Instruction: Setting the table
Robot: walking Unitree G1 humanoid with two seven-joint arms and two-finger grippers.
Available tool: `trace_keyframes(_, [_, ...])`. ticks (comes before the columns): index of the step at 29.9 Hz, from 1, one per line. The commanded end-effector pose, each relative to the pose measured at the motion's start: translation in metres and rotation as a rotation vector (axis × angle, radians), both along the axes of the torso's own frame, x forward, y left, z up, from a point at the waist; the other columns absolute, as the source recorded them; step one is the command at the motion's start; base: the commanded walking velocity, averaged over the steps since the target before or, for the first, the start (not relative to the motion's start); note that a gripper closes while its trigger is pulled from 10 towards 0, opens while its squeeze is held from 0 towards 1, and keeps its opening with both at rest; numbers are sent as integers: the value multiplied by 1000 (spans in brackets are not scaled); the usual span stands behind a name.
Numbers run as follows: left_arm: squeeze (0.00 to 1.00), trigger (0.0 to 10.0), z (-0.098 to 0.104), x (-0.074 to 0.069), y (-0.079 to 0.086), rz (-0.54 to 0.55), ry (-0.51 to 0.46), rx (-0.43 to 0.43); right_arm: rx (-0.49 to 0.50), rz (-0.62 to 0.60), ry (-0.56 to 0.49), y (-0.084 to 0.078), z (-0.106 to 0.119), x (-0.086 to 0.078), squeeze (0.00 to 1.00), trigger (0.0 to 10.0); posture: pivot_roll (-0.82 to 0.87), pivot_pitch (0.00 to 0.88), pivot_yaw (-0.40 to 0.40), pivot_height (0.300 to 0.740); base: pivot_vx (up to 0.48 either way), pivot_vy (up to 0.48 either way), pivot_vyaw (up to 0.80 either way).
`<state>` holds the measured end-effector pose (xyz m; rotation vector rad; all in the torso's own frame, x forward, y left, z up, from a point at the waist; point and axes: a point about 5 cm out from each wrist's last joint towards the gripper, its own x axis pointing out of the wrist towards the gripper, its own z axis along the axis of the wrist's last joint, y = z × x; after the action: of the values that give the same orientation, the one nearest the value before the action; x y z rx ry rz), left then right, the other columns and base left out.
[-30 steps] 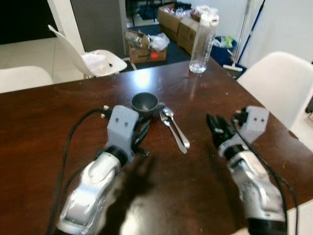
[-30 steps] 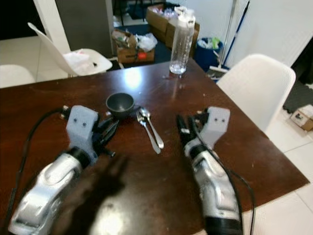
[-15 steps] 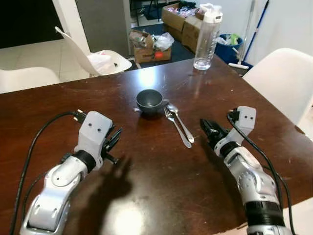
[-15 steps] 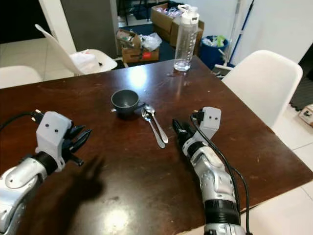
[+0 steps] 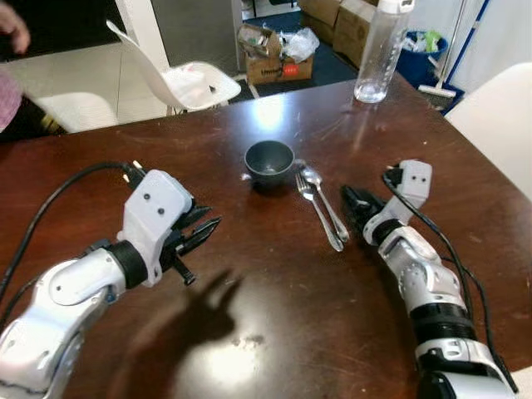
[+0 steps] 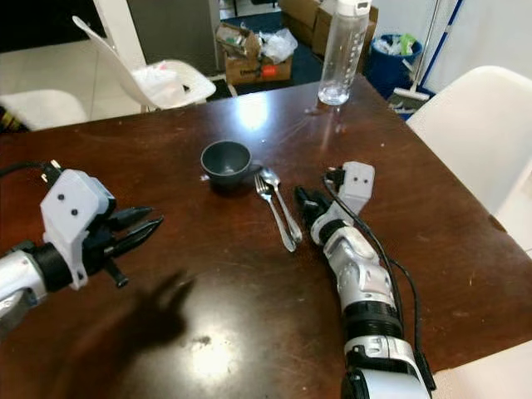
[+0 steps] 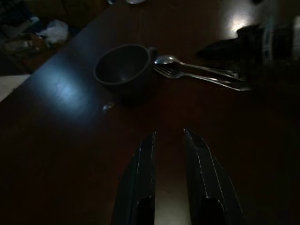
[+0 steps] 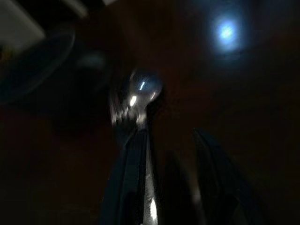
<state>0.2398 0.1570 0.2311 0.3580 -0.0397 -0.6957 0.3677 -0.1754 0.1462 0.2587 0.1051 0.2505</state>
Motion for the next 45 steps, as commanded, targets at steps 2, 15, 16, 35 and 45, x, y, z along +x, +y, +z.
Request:
trace_keyframes(2, [0, 10000, 2, -7, 1, 0, 14, -2, -45, 52, 32, 8, -8, 0, 0, 10000, 156, 187, 128, 740, 0, 0, 0])
trace_keyframes(15, [0, 10000, 12, -25, -6, -61, 58, -1, -142, 38, 228, 8, -35, 4, 0, 4824, 181, 222, 115, 740, 0, 0, 0])
trace_keyframes(16, [0, 10000, 13, -25, -6, -60, 58, -3, -129, 37, 260, 8, -39, 3, 0, 3608, 179, 222, 115, 740, 0, 0, 0])
trace_keyframes(35, [0, 10000, 13, -23, -14, -51, 75, -42, 31, 119, 174, 21, -35, -3, 0, 0, 137, 202, 102, 740, 0, 0, 0])
trace_keyframes(45, [0, 10000, 6, -18, -22, -34, 83, -84, 9, 121, -259, 38, 41, -18, 0, 10000, 93, 179, 91, 740, 0, 0, 0])
